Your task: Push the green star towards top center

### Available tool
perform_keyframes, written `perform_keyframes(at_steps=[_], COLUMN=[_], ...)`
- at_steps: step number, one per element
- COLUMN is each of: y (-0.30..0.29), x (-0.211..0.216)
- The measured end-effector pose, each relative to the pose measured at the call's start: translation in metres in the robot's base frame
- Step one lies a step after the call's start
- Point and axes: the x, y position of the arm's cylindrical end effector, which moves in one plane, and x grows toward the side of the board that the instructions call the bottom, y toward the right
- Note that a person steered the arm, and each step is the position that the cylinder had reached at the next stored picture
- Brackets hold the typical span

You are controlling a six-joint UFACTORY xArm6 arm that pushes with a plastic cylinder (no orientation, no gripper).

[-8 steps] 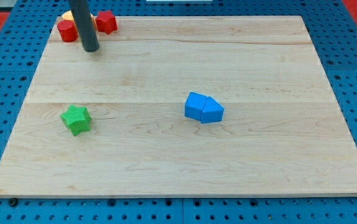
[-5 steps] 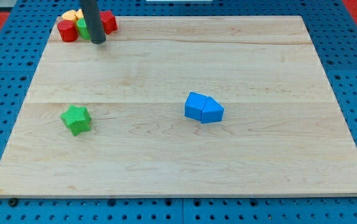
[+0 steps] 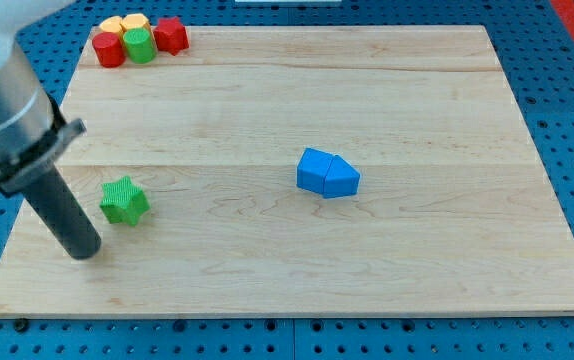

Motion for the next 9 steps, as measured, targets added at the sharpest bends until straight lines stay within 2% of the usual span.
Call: perform_keyframes(at_steps=[1,3,4,6,7,9], y=[0.014,-0.012,-0.014,-0.029,-0.018,-0.014], x=[-0.005,-0.093,-0.117,-0.087,-0.076,-0.088])
